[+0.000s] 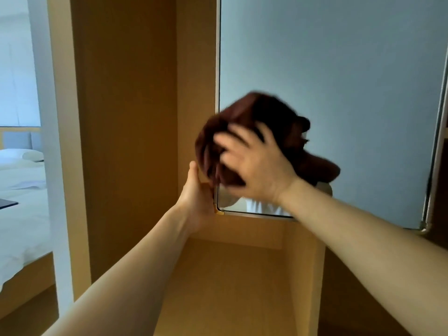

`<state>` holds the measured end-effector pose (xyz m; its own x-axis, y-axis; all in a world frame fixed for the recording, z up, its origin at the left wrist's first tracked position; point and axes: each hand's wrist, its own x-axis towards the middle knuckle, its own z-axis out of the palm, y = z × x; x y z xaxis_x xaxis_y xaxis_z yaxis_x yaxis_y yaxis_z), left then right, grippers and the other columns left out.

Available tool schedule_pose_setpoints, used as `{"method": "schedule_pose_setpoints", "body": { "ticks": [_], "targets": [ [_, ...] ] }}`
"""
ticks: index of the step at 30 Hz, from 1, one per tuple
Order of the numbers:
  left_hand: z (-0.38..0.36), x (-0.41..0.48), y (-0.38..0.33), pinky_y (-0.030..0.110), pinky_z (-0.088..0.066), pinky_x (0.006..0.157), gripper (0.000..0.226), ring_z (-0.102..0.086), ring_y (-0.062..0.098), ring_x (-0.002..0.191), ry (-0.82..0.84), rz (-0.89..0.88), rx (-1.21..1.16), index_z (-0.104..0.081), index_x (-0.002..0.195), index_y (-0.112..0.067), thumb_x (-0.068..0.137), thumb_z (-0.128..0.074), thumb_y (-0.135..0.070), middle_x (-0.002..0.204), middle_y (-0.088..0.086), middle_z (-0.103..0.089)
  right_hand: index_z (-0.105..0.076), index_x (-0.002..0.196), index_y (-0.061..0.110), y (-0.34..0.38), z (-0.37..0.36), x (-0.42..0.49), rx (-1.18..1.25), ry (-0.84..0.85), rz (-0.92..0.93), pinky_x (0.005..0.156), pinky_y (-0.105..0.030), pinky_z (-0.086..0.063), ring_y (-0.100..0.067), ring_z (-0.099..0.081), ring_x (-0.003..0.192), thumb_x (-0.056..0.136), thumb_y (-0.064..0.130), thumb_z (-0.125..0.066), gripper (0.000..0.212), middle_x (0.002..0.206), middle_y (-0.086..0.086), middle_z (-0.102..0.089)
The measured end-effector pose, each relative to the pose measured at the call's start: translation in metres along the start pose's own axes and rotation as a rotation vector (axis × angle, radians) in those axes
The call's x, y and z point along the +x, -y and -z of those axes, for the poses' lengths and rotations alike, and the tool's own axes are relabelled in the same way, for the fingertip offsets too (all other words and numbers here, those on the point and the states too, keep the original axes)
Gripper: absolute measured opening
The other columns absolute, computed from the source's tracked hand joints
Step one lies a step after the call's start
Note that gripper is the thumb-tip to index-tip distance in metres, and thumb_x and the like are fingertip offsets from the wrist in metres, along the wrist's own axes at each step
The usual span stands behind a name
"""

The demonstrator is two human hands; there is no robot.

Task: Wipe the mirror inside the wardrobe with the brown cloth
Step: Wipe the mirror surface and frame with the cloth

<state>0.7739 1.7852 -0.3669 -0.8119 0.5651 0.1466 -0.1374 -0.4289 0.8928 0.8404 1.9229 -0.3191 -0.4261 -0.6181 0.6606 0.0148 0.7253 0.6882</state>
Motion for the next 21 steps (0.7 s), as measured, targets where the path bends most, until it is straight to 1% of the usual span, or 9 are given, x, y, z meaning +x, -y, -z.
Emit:
{"method": "schedule_pose_setpoints", "body": {
  "ticks": [2, 4, 6, 9, 12, 14, 16, 19, 21],
  "targets": [
    [0.001, 0.001, 0.001, 0.041, -0.05, 0.083, 0.075, -0.065, 0.027, 0.1, -0.07, 0.016, -0.06, -0.066, 0.113, -0.017, 0.09, -0.02, -0.073, 0.121, 0.015, -0.065, -0.066, 0.097, 0.018, 0.024, -0.007, -0.033, 0.058, 0.079, 0.137, 0.105, -0.057, -0.02, -0.033, -0.041, 0.129, 0.069, 0.051, -0.065, 0.043, 0.136, -0.004, -0.052],
    [0.004, -0.003, 0.003, 0.044, -0.05, 0.077, 0.083, -0.063, 0.032, 0.102, -0.105, 0.067, -0.013, -0.067, 0.108, -0.013, 0.084, -0.023, -0.079, 0.111, 0.017, -0.067, -0.066, 0.096, 0.019, 0.031, -0.009, -0.051, 0.113, 0.137, 0.197, 0.107, -0.058, -0.019, -0.033, -0.042, 0.129, 0.072, 0.049, -0.067, 0.039, 0.135, -0.003, -0.053],
    [0.003, -0.005, 0.005, 0.044, -0.049, 0.081, 0.083, -0.062, 0.032, 0.104, -0.065, 0.081, 0.022, -0.067, 0.104, -0.013, 0.084, -0.022, -0.08, 0.108, 0.016, -0.067, -0.066, 0.093, 0.019, 0.018, -0.005, -0.049, 0.116, 0.153, 0.283, 0.106, -0.057, -0.018, -0.032, -0.042, 0.128, 0.073, 0.05, -0.063, 0.038, 0.133, -0.003, -0.055],
    [-0.003, 0.001, 0.005, 0.041, -0.046, 0.093, 0.079, -0.062, 0.027, 0.108, -0.039, 0.044, 0.036, -0.066, 0.106, -0.014, 0.088, -0.02, -0.075, 0.116, 0.013, -0.066, -0.067, 0.089, 0.017, -0.015, 0.007, -0.028, 0.082, 0.104, 0.347, 0.099, -0.052, -0.025, -0.03, -0.047, 0.121, 0.073, 0.052, -0.053, 0.041, 0.127, -0.004, -0.059],
    [-0.003, 0.011, 0.005, 0.035, -0.04, 0.103, 0.078, -0.057, 0.026, 0.118, -0.126, 0.013, 0.068, -0.056, 0.131, -0.008, 0.089, -0.035, -0.07, 0.131, 0.016, -0.058, -0.067, 0.093, 0.013, -0.061, 0.024, 0.005, -0.029, -0.01, 0.106, 0.09, -0.061, -0.033, -0.035, -0.052, 0.118, 0.066, 0.053, -0.047, 0.052, 0.126, -0.008, -0.059],
    [-0.001, 0.013, 0.006, 0.031, -0.036, 0.102, 0.076, -0.049, 0.022, 0.128, -0.175, 0.002, 0.094, -0.045, 0.141, -0.009, 0.09, -0.04, -0.065, 0.141, 0.013, -0.05, -0.064, 0.103, 0.011, -0.088, 0.038, 0.026, -0.078, -0.022, -0.132, 0.094, -0.063, -0.029, -0.036, -0.045, 0.126, 0.065, 0.05, -0.052, 0.055, 0.133, -0.008, -0.053],
    [-0.001, 0.013, 0.008, 0.031, -0.033, 0.106, 0.075, -0.042, 0.023, 0.134, -0.159, 0.0, 0.13, -0.037, 0.145, -0.007, 0.092, -0.04, -0.061, 0.147, 0.013, -0.04, -0.061, 0.106, 0.012, -0.096, 0.043, 0.034, -0.104, -0.057, -0.291, 0.101, -0.058, -0.024, -0.033, -0.038, 0.131, 0.07, 0.049, -0.056, 0.052, 0.137, -0.004, -0.049],
    [0.002, 0.012, 0.007, 0.031, -0.033, 0.106, 0.073, -0.04, 0.023, 0.135, -0.148, -0.015, 0.136, -0.036, 0.146, -0.009, 0.093, -0.043, -0.058, 0.149, 0.012, -0.039, -0.062, 0.102, 0.013, -0.073, 0.035, 0.022, -0.094, -0.13, -0.356, 0.1, -0.057, -0.025, -0.032, -0.039, 0.13, 0.069, 0.048, -0.062, 0.048, 0.136, -0.004, -0.051],
    [0.002, 0.011, 0.007, 0.028, -0.037, 0.1, 0.069, -0.048, 0.02, 0.128, -0.122, -0.017, 0.125, -0.044, 0.142, -0.012, 0.092, -0.042, -0.06, 0.144, 0.008, -0.047, -0.064, 0.097, 0.014, -0.044, 0.023, 0.0, -0.045, -0.09, -0.24, 0.096, -0.061, -0.029, -0.034, -0.044, 0.126, 0.063, 0.048, -0.072, 0.049, 0.132, -0.006, -0.054]
  ]
}}
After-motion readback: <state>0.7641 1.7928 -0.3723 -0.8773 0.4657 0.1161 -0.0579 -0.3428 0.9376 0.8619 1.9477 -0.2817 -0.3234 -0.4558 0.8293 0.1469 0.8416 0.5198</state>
